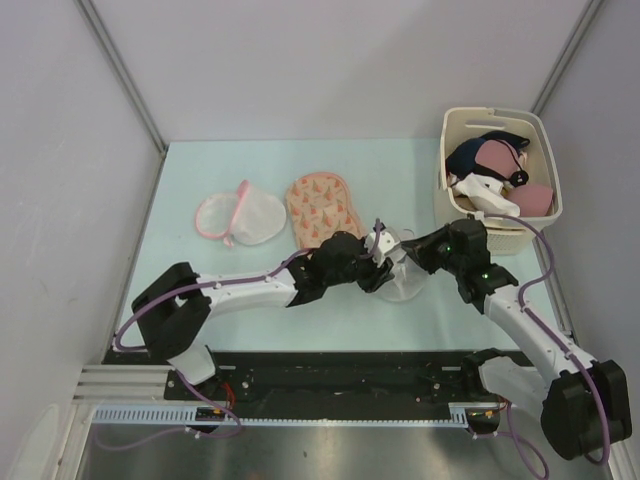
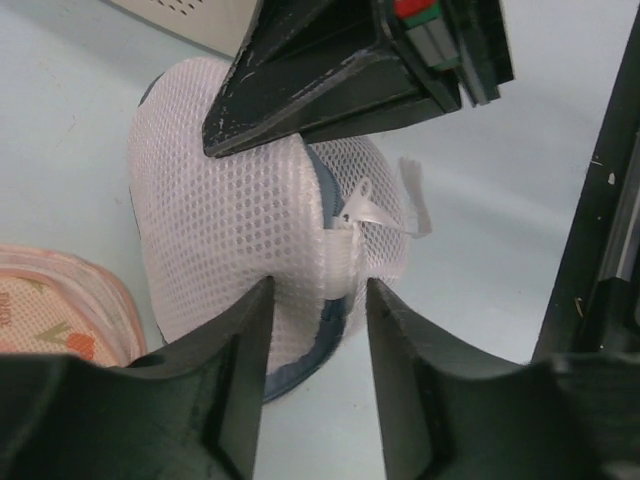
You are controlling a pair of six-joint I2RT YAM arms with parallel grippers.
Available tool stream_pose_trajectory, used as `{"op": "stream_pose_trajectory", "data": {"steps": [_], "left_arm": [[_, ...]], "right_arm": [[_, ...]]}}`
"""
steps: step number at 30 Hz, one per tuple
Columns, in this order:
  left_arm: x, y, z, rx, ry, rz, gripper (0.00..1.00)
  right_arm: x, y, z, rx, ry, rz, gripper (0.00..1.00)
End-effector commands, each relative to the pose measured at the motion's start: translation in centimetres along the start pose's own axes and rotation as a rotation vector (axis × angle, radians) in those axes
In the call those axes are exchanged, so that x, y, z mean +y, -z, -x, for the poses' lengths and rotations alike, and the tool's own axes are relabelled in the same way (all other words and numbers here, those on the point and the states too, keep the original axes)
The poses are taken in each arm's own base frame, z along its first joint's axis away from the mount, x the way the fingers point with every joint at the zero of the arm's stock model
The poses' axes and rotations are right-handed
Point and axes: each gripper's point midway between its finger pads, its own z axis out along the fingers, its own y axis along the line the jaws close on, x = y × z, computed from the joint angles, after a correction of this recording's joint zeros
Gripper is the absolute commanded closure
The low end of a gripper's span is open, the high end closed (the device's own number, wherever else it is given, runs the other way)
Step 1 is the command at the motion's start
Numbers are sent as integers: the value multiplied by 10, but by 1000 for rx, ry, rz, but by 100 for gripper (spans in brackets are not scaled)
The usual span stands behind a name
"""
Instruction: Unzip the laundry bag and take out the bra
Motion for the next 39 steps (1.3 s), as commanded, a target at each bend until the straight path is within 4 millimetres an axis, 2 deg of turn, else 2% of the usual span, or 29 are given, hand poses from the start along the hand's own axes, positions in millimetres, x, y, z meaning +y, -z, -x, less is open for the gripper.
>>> {"op": "stream_pose_trajectory", "data": {"steps": [1,3,4,5,6,7,8,9,10,11,12,13,15,16,17,20,24,32,39], "left_arm": [[6,-14,24,-70,32,45,60],[6,-18,30,-76,33,41,79],[5,-23,22,-46,35,32,90],[4,-24,30,-46,35,28,99],[4,-24,24,-14,35,25,100],[3,-23,27,-16,33,21,100],[2,-21,25,-13,29,18,100],[-1,-18,25,-16,30,1,100],[-3,-10,35,-46,24,-12,100],[-6,-7,29,-38,29,-32,100],[-11,-4,31,-45,35,-57,100],[-15,0,31,-39,37,-80,100],[-19,4,28,-26,39,-106,99],[-23,5,27,-23,41,-131,100],[-24,9,27,-28,44,-140,100],[-27,15,31,-53,67,-170,100],[-30,13,31,-21,73,-187,100],[-27,10,34,-25,92,-166,100],[-25,11,38,-34,92,-152,100]], "right_arm": [[13,10,-1,2,-3,69,100],[17,10,-5,24,-15,99,100],[16,9,-6,32,-17,100,100],[15,10,-8,43,-9,100,100],[13,10,-8,43,-2,96,100],[13,13,-8,51,13,100,97],[13,16,-8,55,30,109,66],[10,19,0,39,75,115,53],[22,30,-5,80,125,182,33],[25,36,-4,90,175,220,28],[26,41,-3,100,262,252,26],[30,53,-4,124,310,297,26],[27,63,-3,121,369,298,27],[17,66,-6,130,420,273,29],[20,75,-7,120,459,291,40],[8,87,-18,152,533,282,57],[1,98,-31,188,589,288,58],[4,101,-43,201,601,297,69],[5,85,-57,229,622,267,69]]}}
